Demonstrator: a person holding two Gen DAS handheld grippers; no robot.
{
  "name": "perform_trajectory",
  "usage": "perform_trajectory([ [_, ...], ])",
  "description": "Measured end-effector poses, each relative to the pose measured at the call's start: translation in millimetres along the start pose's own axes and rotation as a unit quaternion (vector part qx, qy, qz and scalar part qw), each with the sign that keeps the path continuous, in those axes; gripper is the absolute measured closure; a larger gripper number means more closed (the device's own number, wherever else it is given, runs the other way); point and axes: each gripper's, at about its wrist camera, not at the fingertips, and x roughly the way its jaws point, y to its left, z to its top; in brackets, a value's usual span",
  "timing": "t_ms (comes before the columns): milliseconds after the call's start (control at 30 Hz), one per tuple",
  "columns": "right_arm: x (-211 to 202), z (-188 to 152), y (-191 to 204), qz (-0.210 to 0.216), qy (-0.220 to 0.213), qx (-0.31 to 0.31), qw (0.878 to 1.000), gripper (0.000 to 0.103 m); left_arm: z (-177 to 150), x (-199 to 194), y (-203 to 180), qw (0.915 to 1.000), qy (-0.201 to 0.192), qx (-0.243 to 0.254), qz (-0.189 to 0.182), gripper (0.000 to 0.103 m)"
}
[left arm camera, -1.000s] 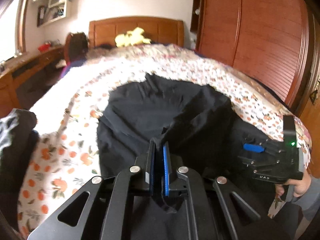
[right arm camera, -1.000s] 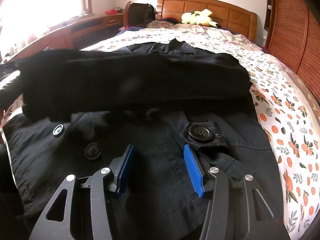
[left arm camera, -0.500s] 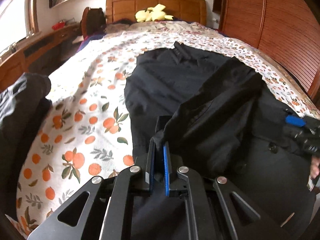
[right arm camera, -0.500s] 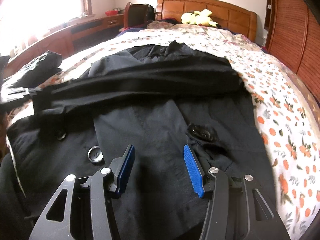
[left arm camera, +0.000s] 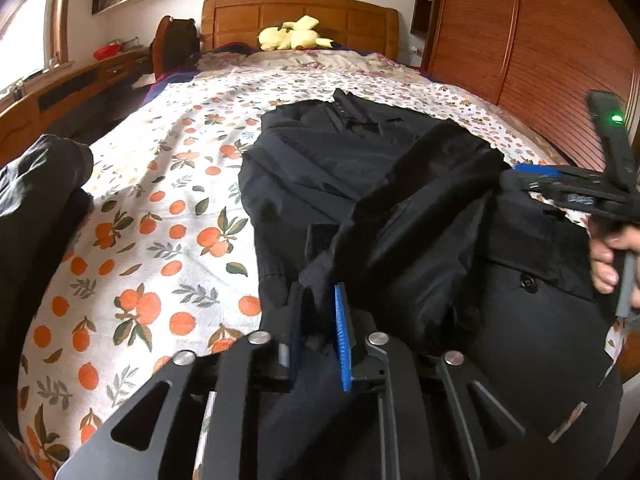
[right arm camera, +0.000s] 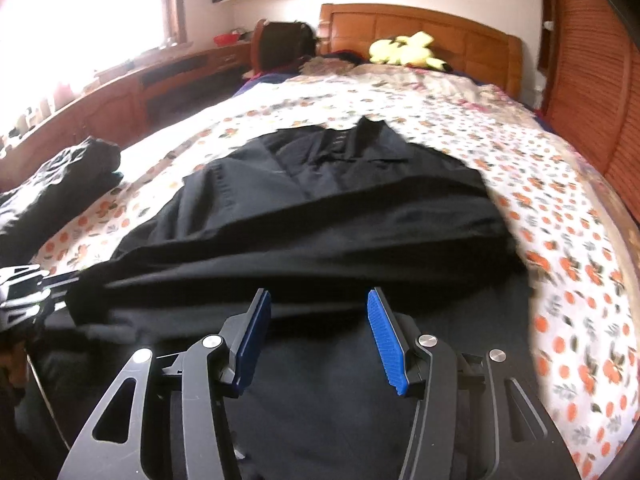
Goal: Fold large clothes
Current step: 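Grasp the coat side edge with the left gripper, fold it over the front, release, then move the right gripper to the coat hem and close on it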
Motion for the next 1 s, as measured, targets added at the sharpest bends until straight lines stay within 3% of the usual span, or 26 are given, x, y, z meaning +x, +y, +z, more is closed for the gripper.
perform_trajectory([
  [67,9.8,1.2,19.5,0.024,0.007,-0.008,1.000,0.054,-3.1,-7.9,2.0,1.0000,-0.005,0.001,0.000,0.068],
  [133,16.5,-1.7,38.3,0.041,0.016,-0.022,0.999,0.054,-6.4,-16.5,4.9,0.9999,-0.013,0.001,0.002,0.048],
  [333,31.2,-15.7,91.2,0.080,0.062,-0.073,0.992,0.055,-17.0,-40.9,14.0,0.9991,-0.036,0.009,0.022,0.016],
  [467,46.1,-29.5,107.8,0.066,0.090,-0.105,0.988,0.055,-25.7,-48.7,20.5,0.9989,-0.037,0.002,0.027,0.013],
  [633,45.8,-34.5,105.0,0.061,0.084,-0.097,0.990,0.055,-32.2,-48.8,23.5,0.9990,-0.029,0.000,0.032,0.013],
  [800,10.7,-36.4,92.0,0.060,0.055,-0.082,0.993,0.055,-35.9,-55.2,20.0,0.9989,-0.030,0.004,0.037,0.013],
  [1000,-47.5,-61.6,64.0,0.039,0.029,-0.077,0.996,0.055,-41.2,-60.9,12.7,0.9988,-0.031,0.009,0.038,0.013],
])
